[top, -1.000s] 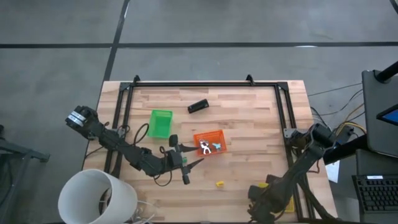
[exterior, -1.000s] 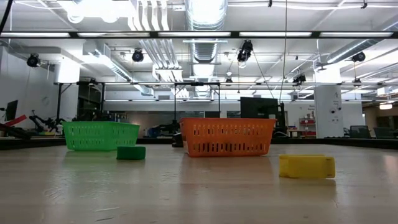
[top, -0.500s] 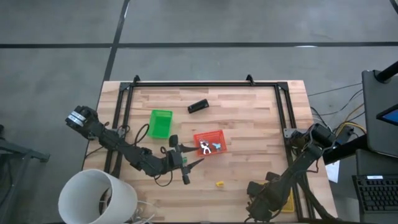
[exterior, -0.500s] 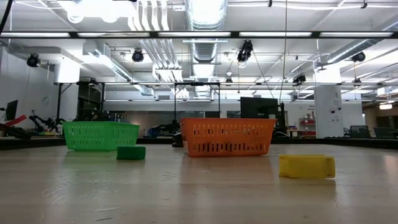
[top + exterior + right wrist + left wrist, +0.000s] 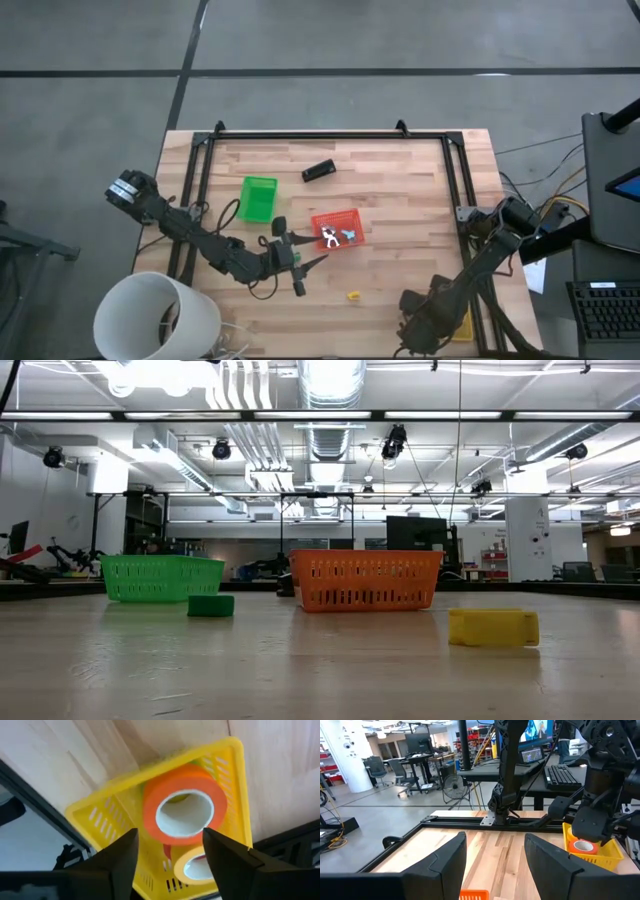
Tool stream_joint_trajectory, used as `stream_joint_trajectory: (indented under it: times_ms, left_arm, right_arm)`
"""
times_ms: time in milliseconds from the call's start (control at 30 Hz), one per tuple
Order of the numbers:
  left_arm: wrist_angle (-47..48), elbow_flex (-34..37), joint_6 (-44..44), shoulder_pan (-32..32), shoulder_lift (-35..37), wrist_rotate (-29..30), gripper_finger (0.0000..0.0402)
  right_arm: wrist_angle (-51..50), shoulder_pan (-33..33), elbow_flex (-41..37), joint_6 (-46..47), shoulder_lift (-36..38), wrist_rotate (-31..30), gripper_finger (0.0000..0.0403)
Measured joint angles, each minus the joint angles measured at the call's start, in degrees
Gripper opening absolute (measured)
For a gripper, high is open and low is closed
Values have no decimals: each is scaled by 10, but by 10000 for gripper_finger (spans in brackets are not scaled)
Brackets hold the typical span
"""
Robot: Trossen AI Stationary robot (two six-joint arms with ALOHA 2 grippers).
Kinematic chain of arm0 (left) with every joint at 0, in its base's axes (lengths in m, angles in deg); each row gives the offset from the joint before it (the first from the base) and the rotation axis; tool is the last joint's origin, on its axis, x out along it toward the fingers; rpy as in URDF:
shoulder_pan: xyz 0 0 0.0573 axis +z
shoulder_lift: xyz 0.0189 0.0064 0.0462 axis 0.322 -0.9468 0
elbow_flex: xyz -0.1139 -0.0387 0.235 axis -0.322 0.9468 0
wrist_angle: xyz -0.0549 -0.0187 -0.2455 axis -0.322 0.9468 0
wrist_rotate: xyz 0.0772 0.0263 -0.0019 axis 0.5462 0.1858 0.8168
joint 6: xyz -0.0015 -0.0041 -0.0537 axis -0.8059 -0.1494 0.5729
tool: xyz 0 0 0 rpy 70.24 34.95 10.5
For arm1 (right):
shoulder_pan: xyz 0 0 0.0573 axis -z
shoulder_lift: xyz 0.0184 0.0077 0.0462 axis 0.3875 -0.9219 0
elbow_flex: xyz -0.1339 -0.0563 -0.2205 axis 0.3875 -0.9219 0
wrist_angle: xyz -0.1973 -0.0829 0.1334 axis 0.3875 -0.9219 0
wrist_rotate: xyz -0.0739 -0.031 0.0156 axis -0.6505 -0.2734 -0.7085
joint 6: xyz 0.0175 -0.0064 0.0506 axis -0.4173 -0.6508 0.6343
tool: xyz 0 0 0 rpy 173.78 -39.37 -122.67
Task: Pick and place Stapler, Stapler remover, tape
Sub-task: Put the green stapler into the green bin
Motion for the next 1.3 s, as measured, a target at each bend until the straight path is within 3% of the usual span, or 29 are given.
stream_joint_trajectory:
  times_ms: [333,733,967,1133,1300]
  left_arm:
    - [-1,0,4,2,-6,0,202]
    - [-1,0,5,3,-7,0,202]
    - [-1,0,6,4,-7,0,202]
    - [5,0,13,4,-7,0,202]
    - [16,0,29,4,-7,-1,202]
  right_arm:
    - [-10,2,0,19,34,-6,246]
    - [-12,12,0,29,80,-66,218]
    - [-10,17,0,-2,116,-166,210]
    - [-5,16,0,-29,129,-314,212]
    - [4,18,0,-75,123,-399,212]
